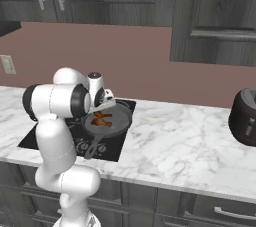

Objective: Take the chicken drumsticks from the pan and place one on each plate on the dining counter.

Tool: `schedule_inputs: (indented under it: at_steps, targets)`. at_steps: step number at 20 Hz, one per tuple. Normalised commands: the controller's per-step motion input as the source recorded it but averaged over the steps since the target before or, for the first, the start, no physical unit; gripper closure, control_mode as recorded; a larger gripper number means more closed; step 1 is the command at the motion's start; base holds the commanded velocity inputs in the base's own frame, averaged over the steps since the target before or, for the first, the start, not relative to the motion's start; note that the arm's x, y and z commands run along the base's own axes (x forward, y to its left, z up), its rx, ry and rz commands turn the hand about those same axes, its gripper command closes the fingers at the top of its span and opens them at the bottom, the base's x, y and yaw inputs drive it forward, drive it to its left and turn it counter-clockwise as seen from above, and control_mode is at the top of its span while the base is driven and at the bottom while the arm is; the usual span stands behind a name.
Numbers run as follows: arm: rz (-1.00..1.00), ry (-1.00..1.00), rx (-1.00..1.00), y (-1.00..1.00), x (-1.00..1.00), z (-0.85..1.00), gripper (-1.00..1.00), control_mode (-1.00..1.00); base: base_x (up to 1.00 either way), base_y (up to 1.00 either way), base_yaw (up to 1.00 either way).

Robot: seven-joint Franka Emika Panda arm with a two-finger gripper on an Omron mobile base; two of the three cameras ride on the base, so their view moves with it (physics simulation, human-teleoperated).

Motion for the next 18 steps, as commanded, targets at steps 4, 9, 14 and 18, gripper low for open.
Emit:
schedule_inputs:
  at_steps: [4, 9, 14, 18]
  targets:
    - [0.00, 0.02, 0.00, 0.00, 0.06, -0.32, -1.00, -1.00, 0.00, 0.00, 0.00]
    - [0.01, 0.06, -0.05, 0.00, 0.01, -0.60, -1.00, -1.00, 0.00, 0.00, 0.00]
    - [0.03, 0.06, -0.02, 0.00, 0.13, -0.65, 1.00, -1.00, 0.00, 0.00, 0.00]
    - [0.02, 0.03, 0.00, 0.00, 0.01, -0.76, 1.00, -1.00, 0.00, 0.00, 0.00]
